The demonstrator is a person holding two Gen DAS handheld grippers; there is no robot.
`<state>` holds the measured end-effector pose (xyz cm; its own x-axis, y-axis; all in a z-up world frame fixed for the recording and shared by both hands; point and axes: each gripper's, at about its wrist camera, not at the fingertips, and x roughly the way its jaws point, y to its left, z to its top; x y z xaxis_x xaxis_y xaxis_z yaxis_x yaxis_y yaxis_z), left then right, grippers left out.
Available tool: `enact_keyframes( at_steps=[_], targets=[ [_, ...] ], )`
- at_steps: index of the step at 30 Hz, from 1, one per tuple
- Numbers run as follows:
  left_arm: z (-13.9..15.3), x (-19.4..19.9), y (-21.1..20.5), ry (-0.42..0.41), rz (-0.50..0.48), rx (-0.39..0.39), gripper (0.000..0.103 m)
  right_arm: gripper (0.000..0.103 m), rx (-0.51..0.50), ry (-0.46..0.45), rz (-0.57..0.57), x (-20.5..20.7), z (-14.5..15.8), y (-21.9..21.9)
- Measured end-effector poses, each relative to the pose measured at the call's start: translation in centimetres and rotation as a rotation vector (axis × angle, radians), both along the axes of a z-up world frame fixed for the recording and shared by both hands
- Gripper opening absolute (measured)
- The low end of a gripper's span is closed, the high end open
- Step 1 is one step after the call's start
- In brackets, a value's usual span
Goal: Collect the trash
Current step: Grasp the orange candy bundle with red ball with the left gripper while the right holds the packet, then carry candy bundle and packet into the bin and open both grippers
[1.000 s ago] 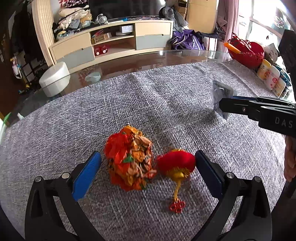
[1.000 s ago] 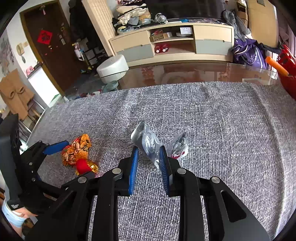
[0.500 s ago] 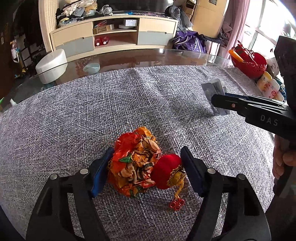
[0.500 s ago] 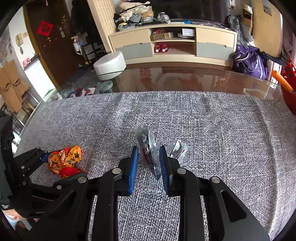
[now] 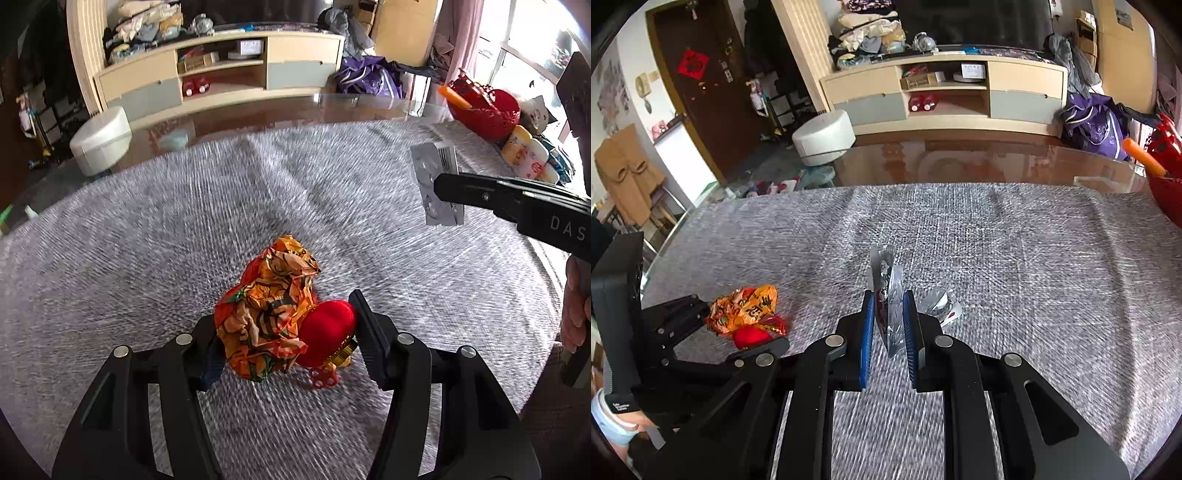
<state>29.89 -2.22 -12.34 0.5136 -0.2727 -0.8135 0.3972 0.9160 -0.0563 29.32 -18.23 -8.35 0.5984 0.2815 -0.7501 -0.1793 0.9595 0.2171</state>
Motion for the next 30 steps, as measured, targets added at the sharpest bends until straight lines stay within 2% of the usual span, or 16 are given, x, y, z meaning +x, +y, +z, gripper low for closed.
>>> enact_keyframes(
  at_steps=[4, 9, 12, 18, 24, 30],
  targets=[
    [3.4, -1.7, 0.2, -0.041, 0.022, -0.007, 0.057, 0.017, 0.004, -0.033, -0.006, -1.7, 2.4, -0.6],
    [8.5, -5.5, 0.3, -0.117, 0.050, 0.011, 0.057, 0.017, -0.022, -0.110, -0.015, -5.7, 6.7, -1.3],
    [11.7, -9.0, 0.3, -0.157, 0.064, -0.012, 0.057, 0.017, -0.035, -0.151, -0.022, -8.6, 9.0, -1.6],
    [15.5, -16.0, -0.2, -0.222, 0.064, -0.032, 0.057, 0.017, -0.041, -0.208, -0.032, -14.7, 12.1, -2.5],
    [16.7, -22.0, -0.3, -0.248, 0.092, -0.066, 0.057, 0.017, -0.029, -0.247, -0.022, -20.2, 13.4, -2.7],
    [14.3, -26.0, 0.3, -0.214, 0.135, -0.112, 0.058, 0.017, 0.005, -0.232, 0.005, -24.4, 11.5, -2.2]
  ],
)
